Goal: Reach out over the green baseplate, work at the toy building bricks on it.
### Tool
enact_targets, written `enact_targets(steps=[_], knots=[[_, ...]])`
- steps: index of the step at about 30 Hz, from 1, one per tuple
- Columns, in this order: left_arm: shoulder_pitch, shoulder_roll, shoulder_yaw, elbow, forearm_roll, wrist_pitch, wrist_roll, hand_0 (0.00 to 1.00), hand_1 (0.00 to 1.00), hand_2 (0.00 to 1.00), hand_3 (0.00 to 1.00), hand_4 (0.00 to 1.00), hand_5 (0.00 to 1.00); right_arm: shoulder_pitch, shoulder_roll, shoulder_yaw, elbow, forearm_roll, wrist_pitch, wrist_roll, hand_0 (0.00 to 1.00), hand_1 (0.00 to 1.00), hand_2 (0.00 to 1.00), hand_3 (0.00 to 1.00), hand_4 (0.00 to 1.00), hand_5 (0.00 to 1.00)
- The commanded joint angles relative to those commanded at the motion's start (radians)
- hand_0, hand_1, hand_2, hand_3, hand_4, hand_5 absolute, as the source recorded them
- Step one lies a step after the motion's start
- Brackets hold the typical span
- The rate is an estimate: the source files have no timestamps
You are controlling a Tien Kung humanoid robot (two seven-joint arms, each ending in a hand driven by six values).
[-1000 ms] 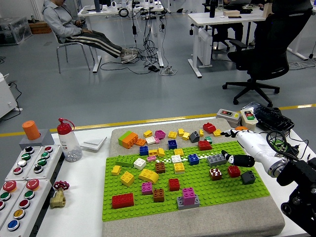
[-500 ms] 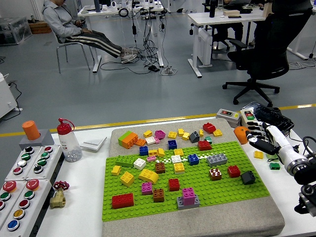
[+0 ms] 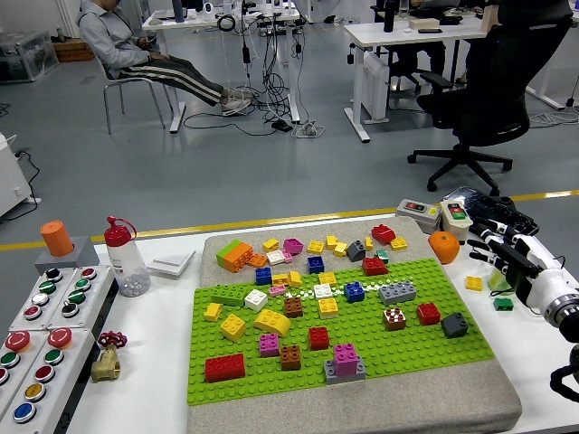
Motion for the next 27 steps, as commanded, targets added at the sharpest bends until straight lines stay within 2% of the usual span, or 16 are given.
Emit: enact_targets(steps=[4, 14, 27], knots=[[0.001, 0.0, -0.001, 0.0, 0.003, -0.001, 0.001, 0.663, 0.62, 0.628, 0.456, 0.363, 0.998, -0.006, 0.0, 0.001, -0.01, 0.126, -0.01, -0.013, 0.772, 0.774, 0.768, 0.769, 0.534, 0.395], [0.004, 0.001, -0.002, -0.001, 0.006, -0.007, 0.002, 0.663, 0.623, 0.633, 0.465, 0.363, 0.998, -0.012, 0.0, -0.004, -0.013, 0.38, 0.036, -0.001, 0.772, 0.772, 0.76, 0.756, 0.528, 0.384], [0.007, 0.003, -0.007, -0.002, 0.018, -0.012, 0.007, 0.663, 0.624, 0.636, 0.469, 0.363, 0.998, -0.021, -0.004, -0.01, -0.016, 0.456, 0.044, 0.005, 0.772, 0.769, 0.746, 0.736, 0.528, 0.383]])
